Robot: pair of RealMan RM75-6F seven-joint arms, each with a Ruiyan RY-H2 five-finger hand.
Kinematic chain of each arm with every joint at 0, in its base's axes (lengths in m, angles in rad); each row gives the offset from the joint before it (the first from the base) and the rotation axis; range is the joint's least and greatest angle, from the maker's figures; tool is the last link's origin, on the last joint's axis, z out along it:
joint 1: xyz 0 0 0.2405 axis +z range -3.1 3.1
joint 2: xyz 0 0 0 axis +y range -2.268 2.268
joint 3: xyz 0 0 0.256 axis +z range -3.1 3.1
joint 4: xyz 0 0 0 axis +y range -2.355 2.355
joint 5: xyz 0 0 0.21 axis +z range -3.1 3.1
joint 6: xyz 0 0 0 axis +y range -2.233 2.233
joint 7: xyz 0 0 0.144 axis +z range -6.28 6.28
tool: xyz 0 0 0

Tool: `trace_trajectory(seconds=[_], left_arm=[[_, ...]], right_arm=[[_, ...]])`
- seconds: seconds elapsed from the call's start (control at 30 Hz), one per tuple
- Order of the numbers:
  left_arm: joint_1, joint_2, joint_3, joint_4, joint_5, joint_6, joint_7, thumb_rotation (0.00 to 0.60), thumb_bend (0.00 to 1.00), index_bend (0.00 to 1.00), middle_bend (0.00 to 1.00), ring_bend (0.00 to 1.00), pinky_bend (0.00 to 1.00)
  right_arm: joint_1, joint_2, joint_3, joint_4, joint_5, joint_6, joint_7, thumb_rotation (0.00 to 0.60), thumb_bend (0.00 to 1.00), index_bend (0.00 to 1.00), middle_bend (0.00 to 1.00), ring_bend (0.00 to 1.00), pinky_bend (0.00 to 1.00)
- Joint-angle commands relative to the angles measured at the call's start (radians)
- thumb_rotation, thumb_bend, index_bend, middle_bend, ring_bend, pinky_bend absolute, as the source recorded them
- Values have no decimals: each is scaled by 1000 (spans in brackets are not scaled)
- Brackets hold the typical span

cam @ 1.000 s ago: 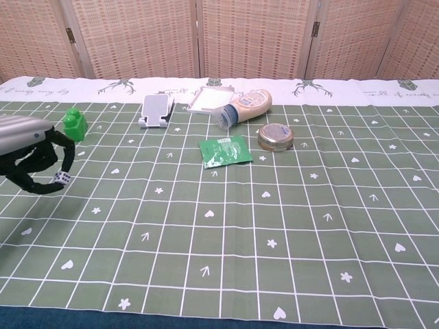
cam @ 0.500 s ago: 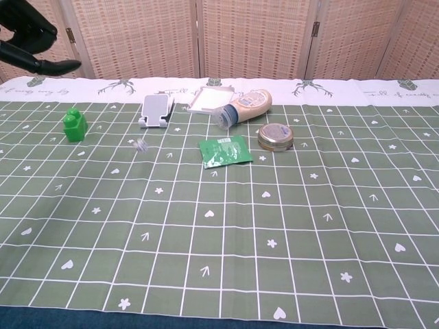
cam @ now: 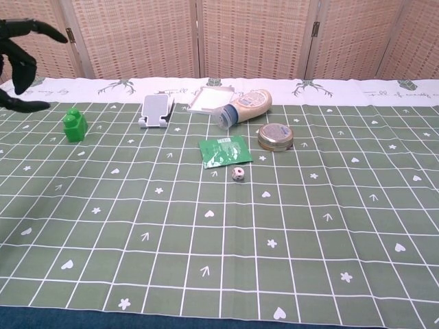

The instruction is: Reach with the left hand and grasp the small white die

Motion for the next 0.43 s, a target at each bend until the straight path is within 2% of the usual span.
trace_trajectory(seconds=[0.03, 0.13, 0.43], left_arm=[[53, 29, 31, -3, -30, 38, 49, 600, 228, 226, 579, 483, 592], [97, 40, 46, 13, -34, 82, 41, 600, 228, 226, 539, 461, 552], [206, 76, 82, 31, -23, 187, -4, 600, 228, 233, 524, 428, 448]], right_arm=[[4, 9, -3, -8, -7, -8, 4, 600, 235, 151, 272, 157, 209], [11, 18, -8, -14, -22, -15, 21, 600, 244, 151, 272, 157, 209], [29, 12, -14, -16, -48, -31, 43, 600, 249, 152, 272, 157, 209]])
